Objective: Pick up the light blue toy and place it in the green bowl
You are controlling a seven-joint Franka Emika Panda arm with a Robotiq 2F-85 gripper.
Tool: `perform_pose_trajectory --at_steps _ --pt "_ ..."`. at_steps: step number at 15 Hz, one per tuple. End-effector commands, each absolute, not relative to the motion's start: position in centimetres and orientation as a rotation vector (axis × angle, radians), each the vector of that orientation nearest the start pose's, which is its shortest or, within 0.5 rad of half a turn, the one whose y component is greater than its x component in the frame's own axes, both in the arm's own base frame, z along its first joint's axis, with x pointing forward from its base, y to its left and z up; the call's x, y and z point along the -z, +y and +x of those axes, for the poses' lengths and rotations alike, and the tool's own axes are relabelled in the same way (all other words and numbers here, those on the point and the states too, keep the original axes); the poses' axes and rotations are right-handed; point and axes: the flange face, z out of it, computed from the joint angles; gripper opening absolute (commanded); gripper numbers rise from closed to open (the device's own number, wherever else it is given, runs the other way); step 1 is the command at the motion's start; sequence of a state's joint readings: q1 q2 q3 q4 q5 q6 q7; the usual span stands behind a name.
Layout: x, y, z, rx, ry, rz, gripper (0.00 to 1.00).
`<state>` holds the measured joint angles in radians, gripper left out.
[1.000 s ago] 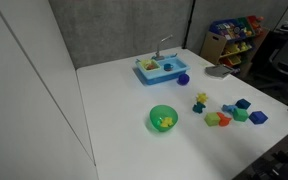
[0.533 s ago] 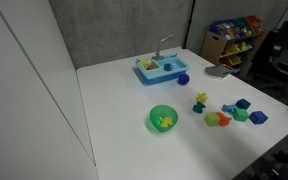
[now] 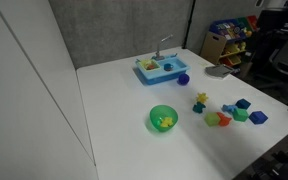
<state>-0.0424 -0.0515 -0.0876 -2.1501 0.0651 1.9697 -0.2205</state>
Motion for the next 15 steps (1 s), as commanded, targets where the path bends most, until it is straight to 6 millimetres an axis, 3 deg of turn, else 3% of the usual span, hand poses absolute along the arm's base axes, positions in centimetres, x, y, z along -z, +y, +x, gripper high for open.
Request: perform_pose_trajectory --at_steps 1,10,15 --pt "-39.2 -8.9 53.4 -0.173 -0.082 -3.002 1.00" --pt "-32.1 -15.0 55.1 -0.222 0.013 -3.032 1.00" --pt "-27.9 -17.6 55.7 -0.206 0.041 -3.145 1.00"
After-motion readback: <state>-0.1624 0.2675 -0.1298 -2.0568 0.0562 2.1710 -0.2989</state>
